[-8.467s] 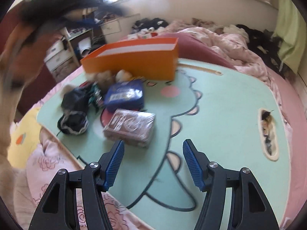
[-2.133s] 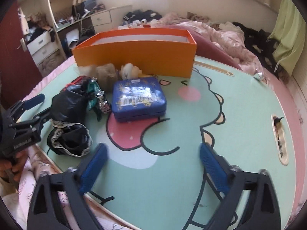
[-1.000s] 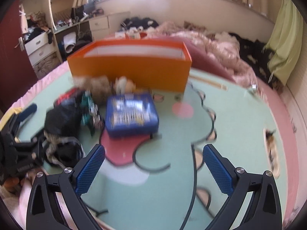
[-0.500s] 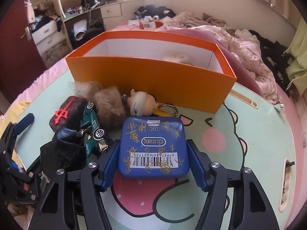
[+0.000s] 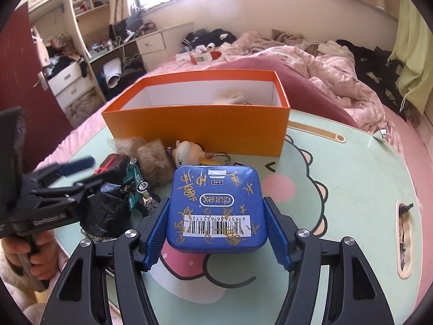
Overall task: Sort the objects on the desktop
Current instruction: 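Put blue tin in box with right tool while left tool adds red-and-black box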
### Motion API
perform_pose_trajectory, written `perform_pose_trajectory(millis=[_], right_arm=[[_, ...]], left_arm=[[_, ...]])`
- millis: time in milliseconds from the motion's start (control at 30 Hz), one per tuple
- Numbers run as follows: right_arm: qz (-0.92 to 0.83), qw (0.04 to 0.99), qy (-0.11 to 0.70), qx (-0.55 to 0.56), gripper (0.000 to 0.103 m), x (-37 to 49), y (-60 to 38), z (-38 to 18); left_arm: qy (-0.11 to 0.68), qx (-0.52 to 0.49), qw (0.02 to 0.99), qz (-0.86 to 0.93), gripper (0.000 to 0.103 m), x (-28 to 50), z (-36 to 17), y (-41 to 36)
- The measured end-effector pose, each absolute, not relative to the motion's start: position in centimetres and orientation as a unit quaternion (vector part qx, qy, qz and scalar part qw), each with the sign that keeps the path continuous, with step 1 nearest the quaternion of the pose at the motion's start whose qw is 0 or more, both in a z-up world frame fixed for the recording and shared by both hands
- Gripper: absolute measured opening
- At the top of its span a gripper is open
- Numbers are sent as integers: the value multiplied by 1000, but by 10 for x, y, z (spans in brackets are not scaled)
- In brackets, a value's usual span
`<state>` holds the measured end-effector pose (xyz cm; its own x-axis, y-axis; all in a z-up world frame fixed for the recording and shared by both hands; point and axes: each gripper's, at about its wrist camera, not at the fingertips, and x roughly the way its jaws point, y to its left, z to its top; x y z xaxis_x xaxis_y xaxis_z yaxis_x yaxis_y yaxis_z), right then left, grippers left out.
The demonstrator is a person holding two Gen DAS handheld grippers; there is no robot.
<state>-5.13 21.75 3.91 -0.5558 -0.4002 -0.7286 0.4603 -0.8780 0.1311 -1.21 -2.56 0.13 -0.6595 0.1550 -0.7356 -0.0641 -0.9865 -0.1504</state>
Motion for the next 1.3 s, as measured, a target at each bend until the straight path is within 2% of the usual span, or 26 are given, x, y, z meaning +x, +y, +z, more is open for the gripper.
perform_pose_trajectory(millis=[67, 200, 333, 500, 600, 700, 733, 767, 833, 900, 1000, 1200, 1300], right_arm=[[-880, 244, 34, 406, 66, -54, 220, 37], [-882, 243, 32, 403, 66, -54, 220, 39], [-892, 253, 28, 374, 66, -56, 218, 65], [-908, 246, 46, 337, 66, -89, 197, 102], [-906, 253, 18, 340, 66, -123, 186, 105], [-906, 248, -9, 343, 67, -143, 180, 110], [-906, 253, -16, 339, 72, -142, 180, 113], [-908, 257, -23, 331, 80, -138, 182, 117], [-915, 257, -23, 309, 85, -124, 186, 124], [-918, 260, -13, 300, 85, -109, 190, 126], [-912, 269, -3, 308, 85, -90, 197, 124], [-889, 278, 30, 362, 87, -41, 210, 91], [-887, 241, 83, 386, 87, -24, 211, 62]], left_arm=[[-38, -395, 53, 916, 41, -5, 0, -23], [-46, -390, 73, 917, 41, 5, 5, -27], [-66, -358, 69, 929, 41, 14, 30, -44], [-67, -320, 61, 943, 41, -14, 74, -46], [-68, -305, 66, 948, 41, -45, 91, -42], [-73, -314, 64, 944, 48, -65, 100, -41], [-75, -308, 60, 946, 56, -64, 103, -43], [-78, -292, 54, 952, 68, -58, 107, -47], [-80, -264, 47, 960, 82, -43, 109, -54], [-67, -244, 42, 967, 82, -25, 108, -59], [-43, -267, 41, 962, 82, -10, 96, -61], [12, -363, 47, 931, 82, 19, 40, -55], [47, -404, 27, 913, 82, 20, 11, -48]])
